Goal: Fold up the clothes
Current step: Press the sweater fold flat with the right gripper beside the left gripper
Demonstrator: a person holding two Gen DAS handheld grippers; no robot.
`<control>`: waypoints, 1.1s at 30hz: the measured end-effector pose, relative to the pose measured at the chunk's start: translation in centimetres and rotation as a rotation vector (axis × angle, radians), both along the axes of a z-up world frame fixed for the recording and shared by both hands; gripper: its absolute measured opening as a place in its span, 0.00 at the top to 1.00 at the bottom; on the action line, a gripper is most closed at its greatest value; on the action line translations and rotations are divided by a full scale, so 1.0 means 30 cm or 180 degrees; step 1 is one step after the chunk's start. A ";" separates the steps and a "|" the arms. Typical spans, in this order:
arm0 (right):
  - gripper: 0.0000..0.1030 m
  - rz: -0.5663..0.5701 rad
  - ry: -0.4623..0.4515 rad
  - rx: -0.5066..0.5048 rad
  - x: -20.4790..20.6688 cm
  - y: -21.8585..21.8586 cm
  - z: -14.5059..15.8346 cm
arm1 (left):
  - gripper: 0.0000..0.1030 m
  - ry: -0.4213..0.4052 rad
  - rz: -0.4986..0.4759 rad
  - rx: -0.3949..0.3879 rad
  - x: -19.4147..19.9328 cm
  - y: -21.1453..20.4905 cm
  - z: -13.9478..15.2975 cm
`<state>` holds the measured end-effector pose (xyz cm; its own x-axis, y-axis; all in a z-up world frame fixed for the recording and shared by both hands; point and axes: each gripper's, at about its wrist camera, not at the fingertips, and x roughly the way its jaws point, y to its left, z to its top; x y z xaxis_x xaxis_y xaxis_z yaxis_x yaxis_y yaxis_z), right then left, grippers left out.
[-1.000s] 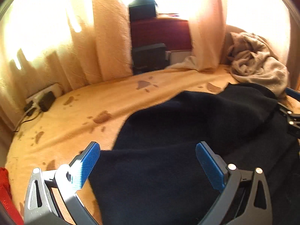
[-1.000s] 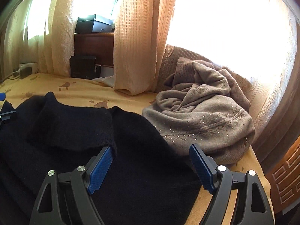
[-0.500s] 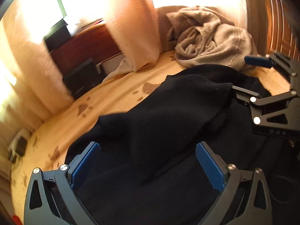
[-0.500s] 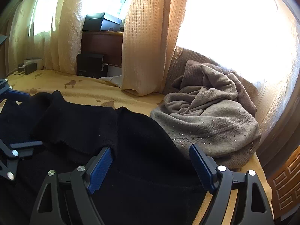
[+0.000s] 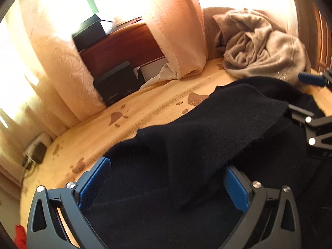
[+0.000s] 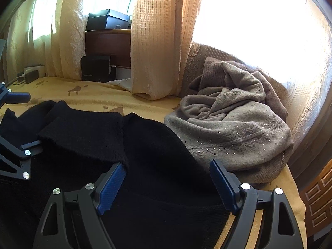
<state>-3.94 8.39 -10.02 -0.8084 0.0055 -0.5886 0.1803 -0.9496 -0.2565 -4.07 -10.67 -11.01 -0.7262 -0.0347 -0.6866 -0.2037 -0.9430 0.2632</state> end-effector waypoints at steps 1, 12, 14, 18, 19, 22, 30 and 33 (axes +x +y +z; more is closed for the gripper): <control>0.18 0.0004 -0.0006 0.0000 0.000 -0.001 -0.001 | 0.00 -0.0018 -0.0005 0.0074 0.005 -0.011 0.003; 0.18 0.0127 -0.0026 -0.0018 -0.001 -0.017 -0.006 | 0.00 -0.0066 -0.0102 0.0124 -0.009 0.031 -0.013; 0.18 0.0122 -0.0028 -0.0034 -0.003 -0.014 -0.005 | 0.00 -0.0121 -0.0158 0.0123 -0.012 0.050 -0.027; 0.18 0.0126 -0.0028 -0.0048 -0.007 -0.013 -0.006 | 0.00 -0.0120 -0.0301 0.0095 0.006 0.085 -0.035; 0.18 0.0130 -0.0023 -0.0047 -0.006 -0.013 -0.005 | 0.00 -0.0111 -0.0326 0.0091 0.009 0.093 -0.033; 0.18 0.0132 0.0004 -0.0029 -0.002 -0.016 -0.004 | 0.00 0.0012 -0.0225 -0.0076 0.000 0.106 -0.025; 0.18 0.0057 -0.0024 -0.0038 -0.009 -0.006 -0.004 | 0.00 0.0164 0.0167 -0.0229 -0.038 0.039 -0.021; 0.18 0.0018 -0.0066 -0.0042 -0.016 -0.001 -0.008 | 0.00 0.0293 0.0182 -0.0390 -0.011 0.025 -0.018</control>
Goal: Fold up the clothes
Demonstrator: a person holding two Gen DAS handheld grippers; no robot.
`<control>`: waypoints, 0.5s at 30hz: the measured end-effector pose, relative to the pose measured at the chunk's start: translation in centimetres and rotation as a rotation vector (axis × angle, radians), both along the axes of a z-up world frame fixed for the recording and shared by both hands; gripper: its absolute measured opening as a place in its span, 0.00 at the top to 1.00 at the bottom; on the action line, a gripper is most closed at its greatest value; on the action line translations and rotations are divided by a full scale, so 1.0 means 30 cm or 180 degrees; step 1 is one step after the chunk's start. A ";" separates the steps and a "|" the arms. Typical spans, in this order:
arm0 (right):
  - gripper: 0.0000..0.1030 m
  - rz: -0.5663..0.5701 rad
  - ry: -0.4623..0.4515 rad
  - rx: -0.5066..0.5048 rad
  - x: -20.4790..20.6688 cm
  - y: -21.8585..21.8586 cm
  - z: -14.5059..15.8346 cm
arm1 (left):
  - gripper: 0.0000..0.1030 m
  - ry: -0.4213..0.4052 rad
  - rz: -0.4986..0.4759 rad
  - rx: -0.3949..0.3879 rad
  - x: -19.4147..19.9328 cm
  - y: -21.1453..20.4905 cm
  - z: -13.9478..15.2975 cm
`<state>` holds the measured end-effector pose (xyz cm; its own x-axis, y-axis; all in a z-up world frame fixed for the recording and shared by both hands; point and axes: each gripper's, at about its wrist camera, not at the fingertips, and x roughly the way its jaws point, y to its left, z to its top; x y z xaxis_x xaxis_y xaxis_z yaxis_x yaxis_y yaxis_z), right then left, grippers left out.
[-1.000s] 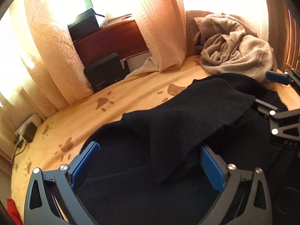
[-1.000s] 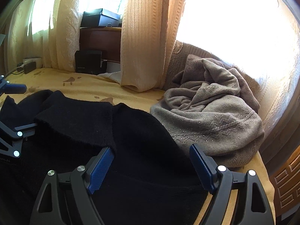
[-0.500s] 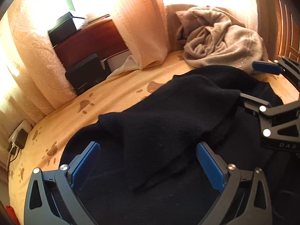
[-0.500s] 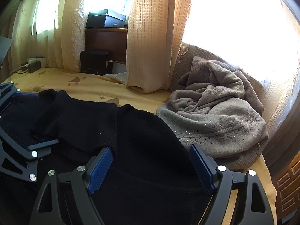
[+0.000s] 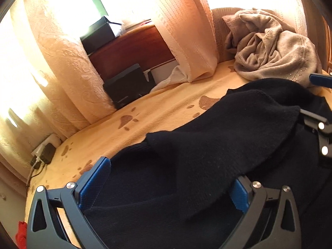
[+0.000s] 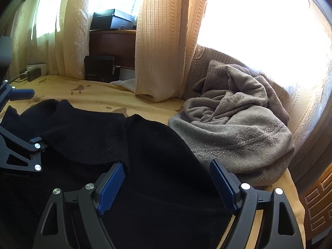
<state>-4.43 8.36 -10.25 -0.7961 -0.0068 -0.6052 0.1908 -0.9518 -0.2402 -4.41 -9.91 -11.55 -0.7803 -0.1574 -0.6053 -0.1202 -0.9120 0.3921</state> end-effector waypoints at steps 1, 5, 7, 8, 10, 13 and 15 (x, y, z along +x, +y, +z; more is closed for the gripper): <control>0.18 0.0000 -0.0006 -0.0004 -0.001 0.001 -0.001 | 0.00 0.0042 0.0001 -0.0073 0.007 -0.001 -0.001; 0.18 0.0101 0.0036 -0.0011 0.013 -0.011 0.003 | 0.00 0.0077 -0.0002 -0.0240 -0.001 0.002 -0.014; 0.18 0.0260 0.0064 -0.0006 0.026 -0.030 0.009 | 0.00 0.0047 0.0006 -0.0195 -0.009 -0.007 -0.018; 0.18 0.0350 0.0071 0.0001 0.031 -0.042 0.012 | 0.00 0.0036 0.0012 -0.0167 -0.009 -0.013 -0.018; 0.18 0.0543 0.0061 0.0009 0.040 -0.071 0.017 | 0.00 0.0023 0.0026 -0.0079 -0.005 -0.031 -0.014; 0.19 0.0709 -0.0006 0.0123 0.028 -0.120 0.001 | 0.00 0.0018 0.0047 0.0146 0.001 -0.076 0.003; 0.48 0.0762 -0.0060 0.0226 0.012 -0.151 -0.018 | 0.02 -0.0030 0.0020 0.0362 0.002 -0.115 0.010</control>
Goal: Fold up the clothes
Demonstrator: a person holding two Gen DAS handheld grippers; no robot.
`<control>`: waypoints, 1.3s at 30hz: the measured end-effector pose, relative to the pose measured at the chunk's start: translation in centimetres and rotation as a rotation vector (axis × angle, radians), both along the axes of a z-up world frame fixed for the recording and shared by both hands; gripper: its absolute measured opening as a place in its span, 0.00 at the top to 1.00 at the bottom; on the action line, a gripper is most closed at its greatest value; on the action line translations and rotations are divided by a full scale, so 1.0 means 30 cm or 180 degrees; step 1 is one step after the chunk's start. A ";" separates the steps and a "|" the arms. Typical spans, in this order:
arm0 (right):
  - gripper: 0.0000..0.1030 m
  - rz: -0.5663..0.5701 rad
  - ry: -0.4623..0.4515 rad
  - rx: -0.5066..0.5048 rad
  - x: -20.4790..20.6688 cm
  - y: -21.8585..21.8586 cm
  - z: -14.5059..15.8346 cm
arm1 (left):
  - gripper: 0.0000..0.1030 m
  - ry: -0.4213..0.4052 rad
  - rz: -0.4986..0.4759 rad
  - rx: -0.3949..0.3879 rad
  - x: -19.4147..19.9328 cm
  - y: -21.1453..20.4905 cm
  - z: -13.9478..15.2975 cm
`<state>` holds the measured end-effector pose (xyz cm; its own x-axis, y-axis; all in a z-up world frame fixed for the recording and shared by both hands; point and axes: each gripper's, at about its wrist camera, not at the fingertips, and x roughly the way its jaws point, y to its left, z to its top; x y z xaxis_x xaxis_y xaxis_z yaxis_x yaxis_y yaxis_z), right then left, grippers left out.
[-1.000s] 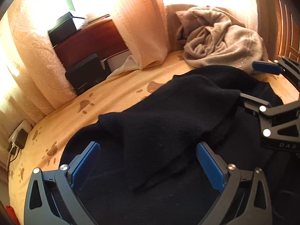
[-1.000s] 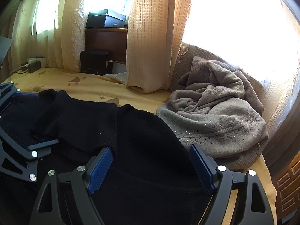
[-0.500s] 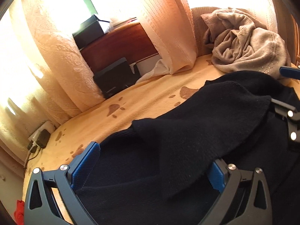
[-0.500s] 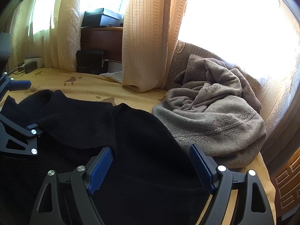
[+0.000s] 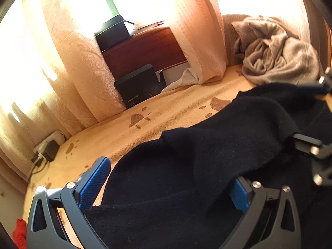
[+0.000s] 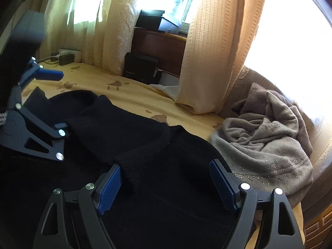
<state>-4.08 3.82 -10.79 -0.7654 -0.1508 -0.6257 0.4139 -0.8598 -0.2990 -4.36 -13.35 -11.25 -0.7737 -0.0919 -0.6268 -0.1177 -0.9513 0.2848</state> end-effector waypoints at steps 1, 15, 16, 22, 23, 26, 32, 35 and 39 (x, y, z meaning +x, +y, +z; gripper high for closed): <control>0.64 0.0010 -0.0041 -0.0025 -0.007 -0.001 -0.003 | 0.06 -0.0035 -0.0019 0.0113 -0.001 -0.019 0.002; 0.94 0.0216 -0.0381 -0.0562 0.062 0.073 0.063 | 0.85 -0.0103 -0.0296 0.0471 0.143 -0.086 0.051; 0.94 0.0254 -0.0442 -0.0563 0.065 0.074 0.056 | 0.85 -0.0123 -0.0314 0.0374 0.153 -0.080 0.046; 0.94 0.0333 -0.0773 -0.0604 0.030 0.070 -0.024 | 0.64 -0.0448 -0.0330 -0.0065 0.117 -0.040 -0.066; 0.93 0.0324 -0.0769 -0.0620 0.030 0.079 -0.018 | 0.54 -0.0420 -0.0337 -0.0040 0.118 -0.044 -0.059; 0.71 0.0283 -0.0775 -0.0635 0.031 0.110 0.004 | 0.12 -0.0458 -0.0436 0.0216 0.124 -0.076 -0.018; 0.20 0.0158 -0.0807 -0.1053 0.067 0.248 0.072 | 0.09 -0.0528 -0.0487 0.0499 0.160 -0.174 0.044; 0.20 -0.0016 -0.0611 -0.1380 0.050 0.274 0.141 | 0.09 -0.0351 -0.0380 0.0673 0.155 -0.180 0.098; 0.20 0.0113 -0.0605 -0.1118 0.016 0.134 0.133 | 0.07 -0.0124 -0.0396 0.0817 0.082 -0.133 0.148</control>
